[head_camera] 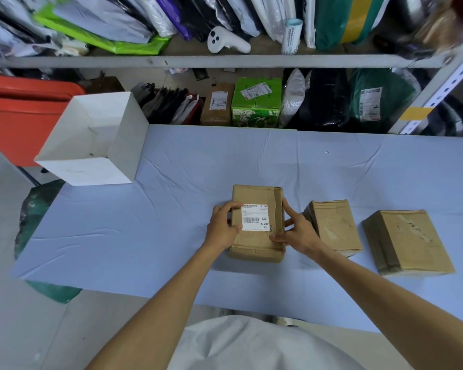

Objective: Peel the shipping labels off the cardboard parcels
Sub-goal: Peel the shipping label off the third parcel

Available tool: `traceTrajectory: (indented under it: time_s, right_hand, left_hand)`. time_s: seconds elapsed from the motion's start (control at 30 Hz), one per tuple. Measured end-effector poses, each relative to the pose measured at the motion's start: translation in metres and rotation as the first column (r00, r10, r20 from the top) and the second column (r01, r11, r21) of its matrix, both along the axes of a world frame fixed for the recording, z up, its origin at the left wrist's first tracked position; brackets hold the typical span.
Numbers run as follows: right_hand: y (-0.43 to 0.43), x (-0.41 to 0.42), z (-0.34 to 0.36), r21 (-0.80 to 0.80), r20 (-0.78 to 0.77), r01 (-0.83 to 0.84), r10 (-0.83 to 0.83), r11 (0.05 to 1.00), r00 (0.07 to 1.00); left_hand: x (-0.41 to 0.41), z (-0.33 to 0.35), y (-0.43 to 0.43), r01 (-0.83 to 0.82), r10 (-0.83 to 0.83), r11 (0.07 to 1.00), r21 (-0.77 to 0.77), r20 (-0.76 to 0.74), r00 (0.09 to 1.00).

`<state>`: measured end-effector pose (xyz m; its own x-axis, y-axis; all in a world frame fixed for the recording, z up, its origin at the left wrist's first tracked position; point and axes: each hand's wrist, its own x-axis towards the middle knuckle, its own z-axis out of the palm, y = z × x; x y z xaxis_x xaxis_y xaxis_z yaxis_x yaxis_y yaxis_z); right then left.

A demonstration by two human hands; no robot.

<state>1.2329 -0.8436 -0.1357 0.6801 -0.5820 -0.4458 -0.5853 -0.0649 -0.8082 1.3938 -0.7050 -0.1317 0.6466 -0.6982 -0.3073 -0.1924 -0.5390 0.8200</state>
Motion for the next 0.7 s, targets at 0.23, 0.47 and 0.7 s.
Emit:
traceTrajectory:
  time_s: [0.23, 0.47, 0.7]
  right_hand:
    - [0.002, 0.001, 0.0, 0.001, 0.002, 0.004, -0.004, 1.0, 1.0]
    - [0.002, 0.0, 0.0, -0.001, 0.013, 0.009, -0.009, 1.0, 1.0]
    - [0.002, 0.001, 0.001, -0.008, 0.01, 0.008, -0.008, 1.0, 1.0]
  left_hand:
    - [-0.001, 0.001, -0.001, 0.023, -0.025, 0.999, 0.029, 0.053, 0.998]
    - [0.007, -0.002, 0.0, -0.017, 0.015, 0.999, -0.035, -0.048, 0.999]
    - [0.009, -0.004, -0.005, -0.052, 0.047, 0.997, -0.056, -0.076, 0.996]
